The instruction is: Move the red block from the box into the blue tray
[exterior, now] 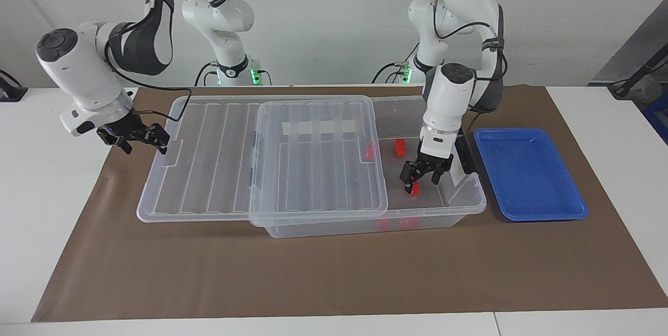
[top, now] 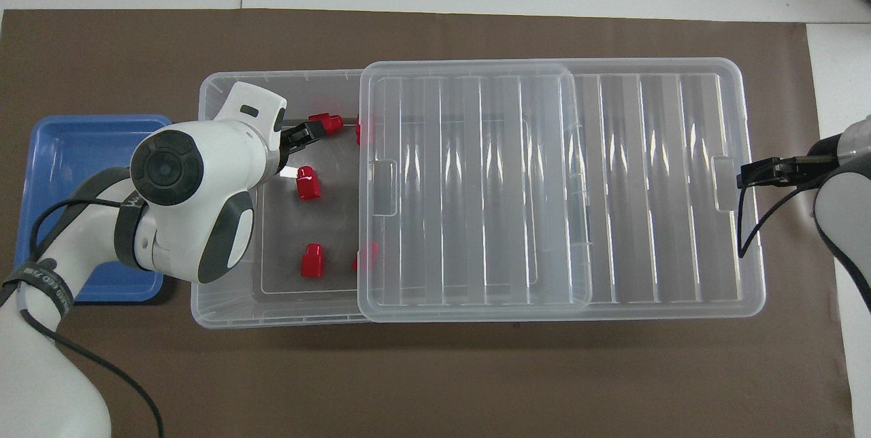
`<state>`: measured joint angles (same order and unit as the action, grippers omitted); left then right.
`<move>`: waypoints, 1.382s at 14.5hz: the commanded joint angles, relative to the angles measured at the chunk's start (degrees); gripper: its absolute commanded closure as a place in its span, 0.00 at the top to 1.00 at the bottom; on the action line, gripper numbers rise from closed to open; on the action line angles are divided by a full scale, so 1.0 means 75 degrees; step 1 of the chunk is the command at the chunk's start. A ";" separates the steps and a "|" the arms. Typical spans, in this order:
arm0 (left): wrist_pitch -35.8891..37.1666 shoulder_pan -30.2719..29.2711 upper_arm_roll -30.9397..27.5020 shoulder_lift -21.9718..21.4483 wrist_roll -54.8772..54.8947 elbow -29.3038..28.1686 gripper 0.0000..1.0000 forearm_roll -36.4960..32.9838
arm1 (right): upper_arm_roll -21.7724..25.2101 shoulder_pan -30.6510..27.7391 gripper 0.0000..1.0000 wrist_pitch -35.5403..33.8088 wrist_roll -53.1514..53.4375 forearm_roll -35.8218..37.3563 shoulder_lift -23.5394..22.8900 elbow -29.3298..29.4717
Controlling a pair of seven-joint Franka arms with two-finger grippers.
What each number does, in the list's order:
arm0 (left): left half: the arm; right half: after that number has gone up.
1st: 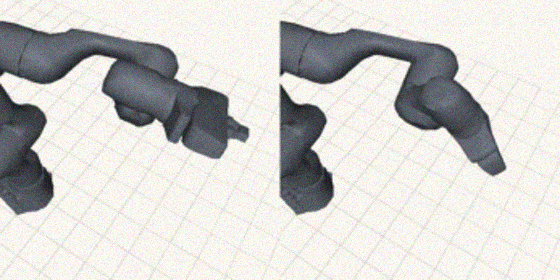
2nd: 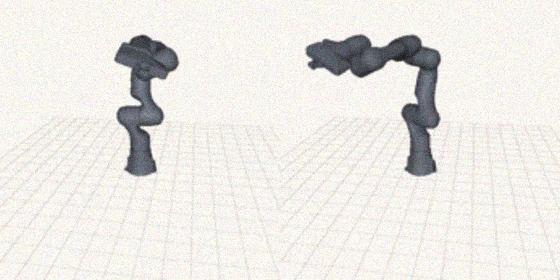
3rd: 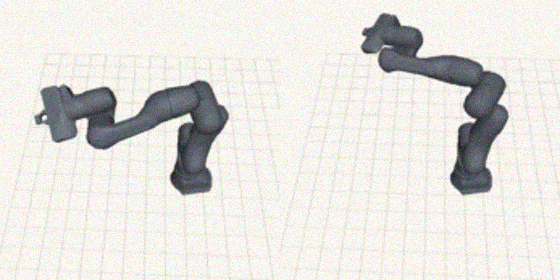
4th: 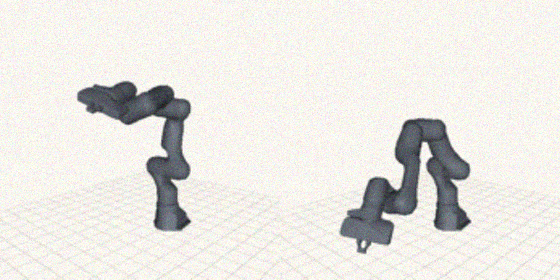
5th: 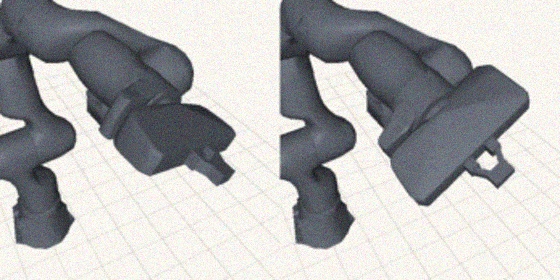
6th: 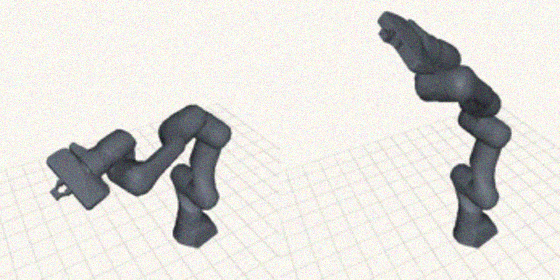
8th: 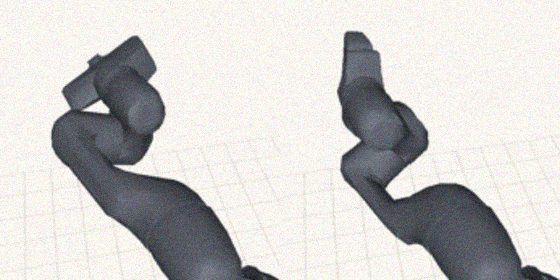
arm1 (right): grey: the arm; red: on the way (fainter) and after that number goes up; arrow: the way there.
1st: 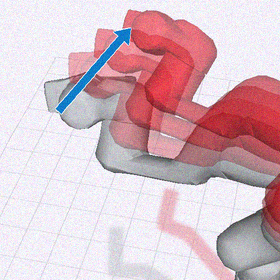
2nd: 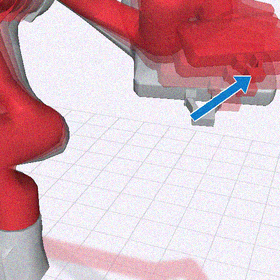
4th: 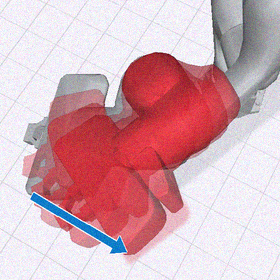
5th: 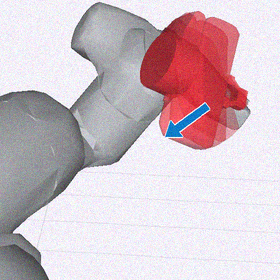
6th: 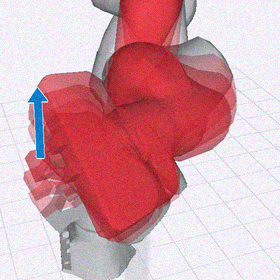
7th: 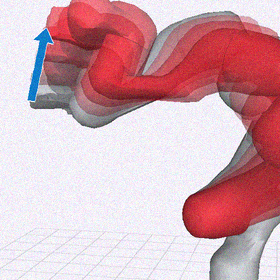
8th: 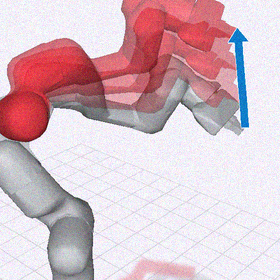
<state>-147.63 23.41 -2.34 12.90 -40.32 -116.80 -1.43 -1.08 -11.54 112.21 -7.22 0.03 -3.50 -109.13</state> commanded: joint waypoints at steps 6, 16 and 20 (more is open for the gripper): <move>0.1016 0.0159 -0.0110 0.0003 0.0137 0.0046 1.00 -0.0641 | -0.0196 0.0108 1.00 -0.0079 0.0235 -0.0004 0.0291 0.0207; 0.1239 0.0323 -0.0098 0.0038 0.0419 -0.0433 1.00 -0.0641 | -0.0219 0.1222 1.00 -0.1766 0.2381 0.0301 0.0643 0.1681; 0.0934 0.0498 -0.0098 0.0038 0.0395 -0.0656 1.00 -0.0641 | -0.0243 0.1199 1.00 -0.2445 0.2381 0.0383 0.0421 0.2865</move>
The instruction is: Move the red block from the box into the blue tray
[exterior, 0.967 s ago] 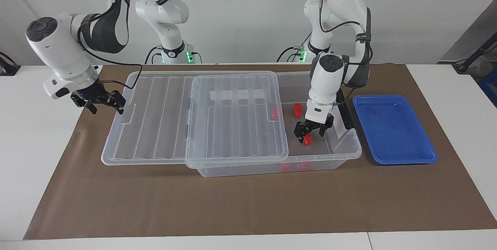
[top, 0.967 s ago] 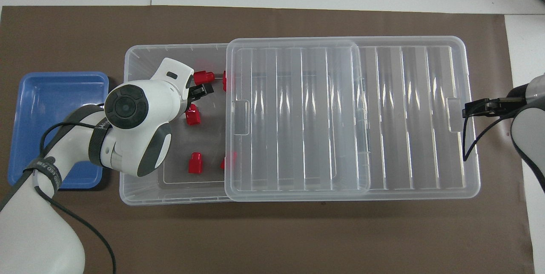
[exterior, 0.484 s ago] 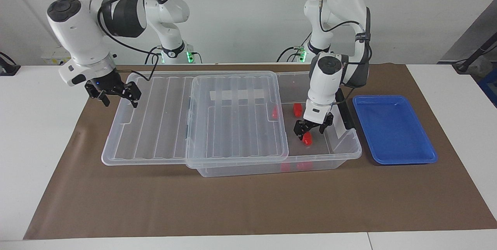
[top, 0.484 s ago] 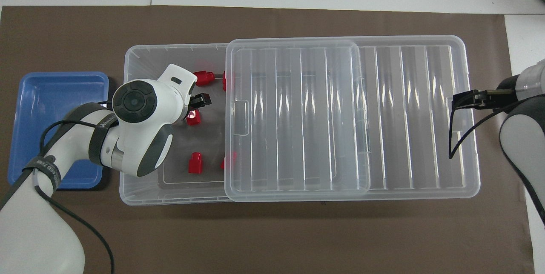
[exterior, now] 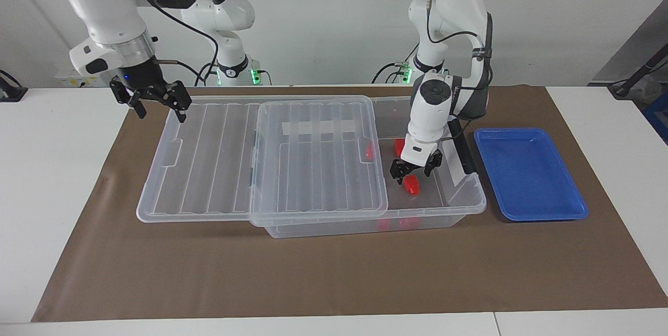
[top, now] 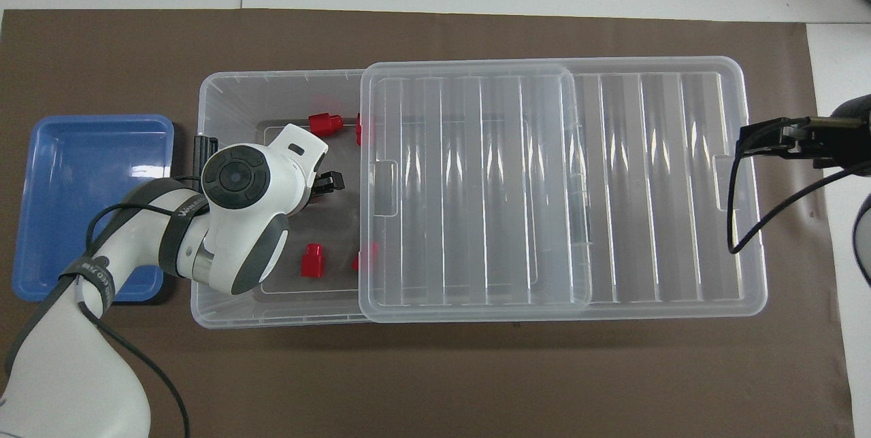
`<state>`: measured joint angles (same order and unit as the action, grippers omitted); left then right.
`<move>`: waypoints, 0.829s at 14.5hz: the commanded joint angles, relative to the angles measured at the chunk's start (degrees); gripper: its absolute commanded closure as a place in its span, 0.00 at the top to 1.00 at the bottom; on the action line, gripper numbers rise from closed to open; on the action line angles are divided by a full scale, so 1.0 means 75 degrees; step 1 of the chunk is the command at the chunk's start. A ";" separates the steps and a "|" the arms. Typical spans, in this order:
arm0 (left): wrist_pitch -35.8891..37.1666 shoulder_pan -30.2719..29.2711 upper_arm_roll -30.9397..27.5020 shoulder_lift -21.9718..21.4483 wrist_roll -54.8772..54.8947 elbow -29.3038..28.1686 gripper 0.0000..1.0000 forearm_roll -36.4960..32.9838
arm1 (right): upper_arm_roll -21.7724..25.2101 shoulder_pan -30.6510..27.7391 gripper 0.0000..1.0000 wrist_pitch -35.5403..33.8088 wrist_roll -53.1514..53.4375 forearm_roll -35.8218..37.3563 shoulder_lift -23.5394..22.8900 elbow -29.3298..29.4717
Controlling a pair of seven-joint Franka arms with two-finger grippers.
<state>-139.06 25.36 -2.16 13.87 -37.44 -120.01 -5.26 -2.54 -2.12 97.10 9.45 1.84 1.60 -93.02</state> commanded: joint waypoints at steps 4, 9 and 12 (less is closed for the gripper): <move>-0.0593 0.0310 -0.0134 -0.0080 0.0035 -0.0497 1.00 -0.0130 | -0.0048 -0.0045 1.00 -0.0711 0.0181 -0.0009 -0.0307 0.0953; -0.0818 0.0240 -0.0134 -0.0068 0.0211 -0.0592 0.90 -0.0130 | -0.0036 -0.0045 1.00 -0.1331 0.0392 -0.0105 -0.0027 0.0743; -0.0795 0.0216 -0.0146 -0.0056 0.0222 -0.0522 0.76 -0.0130 | -0.0048 -0.0045 1.00 -0.1508 0.0392 -0.0105 0.0208 0.0449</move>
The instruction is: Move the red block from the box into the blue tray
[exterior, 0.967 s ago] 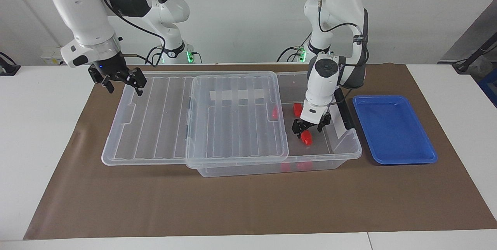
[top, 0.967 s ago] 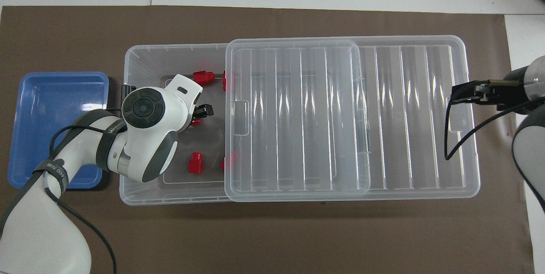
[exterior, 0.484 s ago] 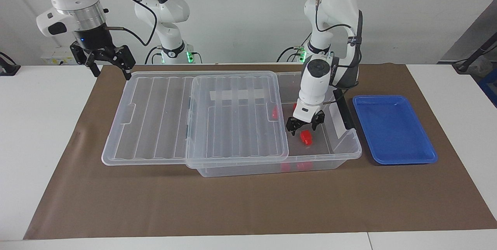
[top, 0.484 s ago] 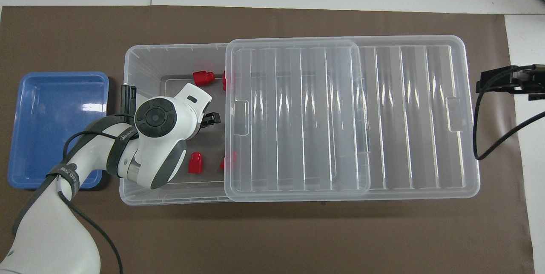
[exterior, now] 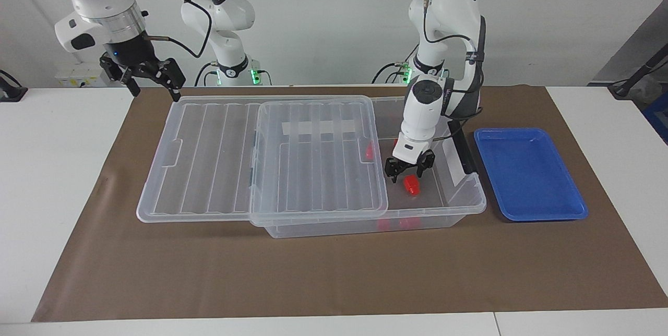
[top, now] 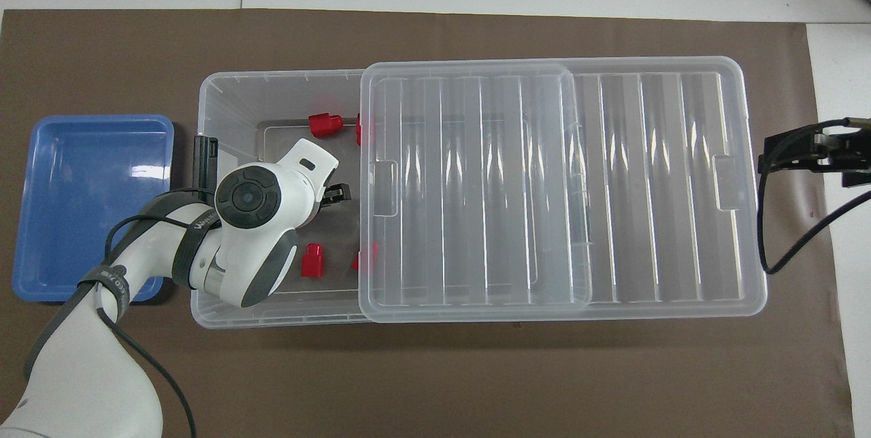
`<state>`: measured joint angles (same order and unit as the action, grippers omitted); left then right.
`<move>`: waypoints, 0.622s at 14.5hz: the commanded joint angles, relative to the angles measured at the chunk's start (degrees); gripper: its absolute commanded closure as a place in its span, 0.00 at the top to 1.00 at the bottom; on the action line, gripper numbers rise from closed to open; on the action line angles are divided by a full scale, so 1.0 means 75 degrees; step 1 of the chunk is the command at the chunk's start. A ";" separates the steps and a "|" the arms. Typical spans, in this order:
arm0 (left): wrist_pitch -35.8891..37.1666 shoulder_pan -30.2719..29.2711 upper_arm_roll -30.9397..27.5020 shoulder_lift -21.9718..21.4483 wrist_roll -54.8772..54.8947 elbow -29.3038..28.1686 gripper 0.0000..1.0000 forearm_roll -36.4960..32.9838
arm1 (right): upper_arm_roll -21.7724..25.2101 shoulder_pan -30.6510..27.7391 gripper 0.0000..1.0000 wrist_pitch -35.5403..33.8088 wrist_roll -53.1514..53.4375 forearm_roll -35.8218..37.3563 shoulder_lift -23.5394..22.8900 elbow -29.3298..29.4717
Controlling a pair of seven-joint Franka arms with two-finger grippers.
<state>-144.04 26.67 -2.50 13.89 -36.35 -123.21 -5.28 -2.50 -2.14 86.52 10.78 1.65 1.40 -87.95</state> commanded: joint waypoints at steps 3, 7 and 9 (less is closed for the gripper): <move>-0.0084 0.0019 -0.0101 -0.0059 0.0135 -0.0025 0.57 -0.0128 | -0.0042 -0.0043 1.00 -0.0285 0.0215 -0.0172 0.0096 0.0042; -0.0048 0.0019 -0.0101 0.0023 0.0135 0.0162 0.49 -0.0128 | -0.0042 -0.0043 1.00 -0.0344 0.0238 -0.0173 0.0071 0.0055; -0.0025 0.0007 -0.0101 0.0035 0.0159 0.0233 0.49 -0.0128 | -0.0042 -0.0043 1.00 -0.0344 0.0250 -0.0103 0.0083 0.0020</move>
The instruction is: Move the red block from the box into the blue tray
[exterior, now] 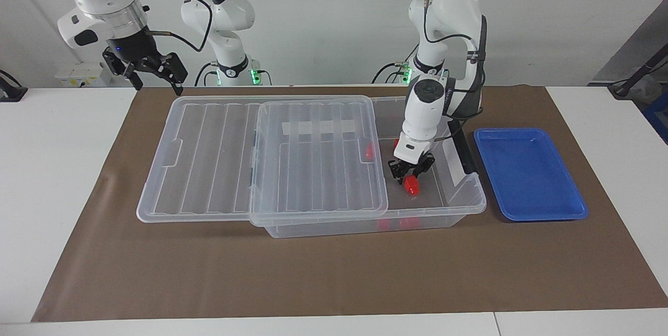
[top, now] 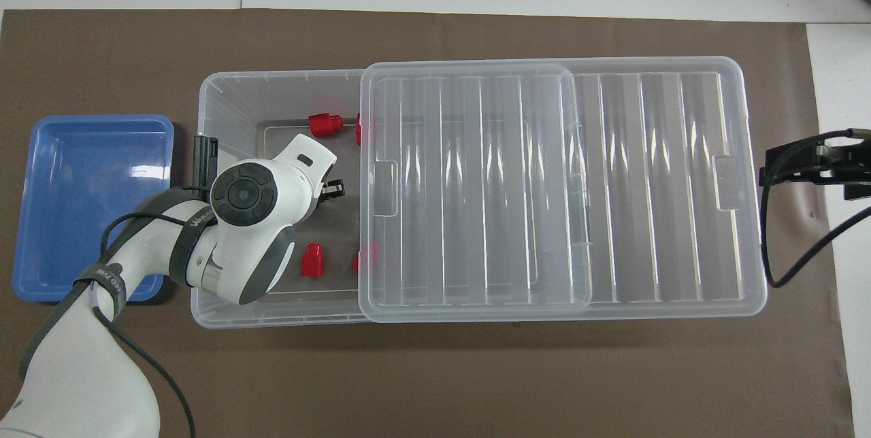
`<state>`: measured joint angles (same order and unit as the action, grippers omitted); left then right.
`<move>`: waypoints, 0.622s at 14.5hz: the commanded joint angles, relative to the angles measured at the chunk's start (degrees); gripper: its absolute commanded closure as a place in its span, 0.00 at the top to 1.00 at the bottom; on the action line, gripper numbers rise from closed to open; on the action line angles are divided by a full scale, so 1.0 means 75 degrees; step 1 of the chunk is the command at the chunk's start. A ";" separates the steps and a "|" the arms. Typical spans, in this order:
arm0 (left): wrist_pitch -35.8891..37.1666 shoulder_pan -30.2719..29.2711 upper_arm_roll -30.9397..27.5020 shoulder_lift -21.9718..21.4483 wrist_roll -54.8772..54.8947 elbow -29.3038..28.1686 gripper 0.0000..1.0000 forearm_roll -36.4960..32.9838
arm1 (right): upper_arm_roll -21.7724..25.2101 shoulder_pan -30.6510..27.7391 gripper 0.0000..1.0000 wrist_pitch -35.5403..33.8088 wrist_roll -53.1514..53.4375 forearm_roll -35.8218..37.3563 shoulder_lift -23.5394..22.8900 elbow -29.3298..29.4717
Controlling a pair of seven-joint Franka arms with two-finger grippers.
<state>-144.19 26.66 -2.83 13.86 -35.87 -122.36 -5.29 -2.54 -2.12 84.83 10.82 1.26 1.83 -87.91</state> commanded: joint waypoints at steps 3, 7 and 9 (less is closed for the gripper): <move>-0.0016 -0.0003 -0.0069 0.0050 0.0165 0.0132 0.38 -0.0127 | -0.0037 -0.0057 1.00 -0.0143 0.0175 -0.0132 0.0073 -0.0044; -0.0017 -0.0015 -0.0080 0.0050 0.0294 0.0132 0.23 -0.0115 | -0.0037 -0.0057 1.00 -0.0015 0.0209 -0.0168 0.0178 -0.0255; -0.0017 -0.0015 -0.0080 0.0050 0.0341 0.0132 0.18 -0.0115 | -0.0037 -0.0057 1.00 -0.0119 0.0198 -0.0179 0.0190 -0.0266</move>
<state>-144.19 26.62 -3.09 13.87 -34.20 -121.89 -5.29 -2.54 -2.12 84.18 10.83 1.20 1.83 -88.33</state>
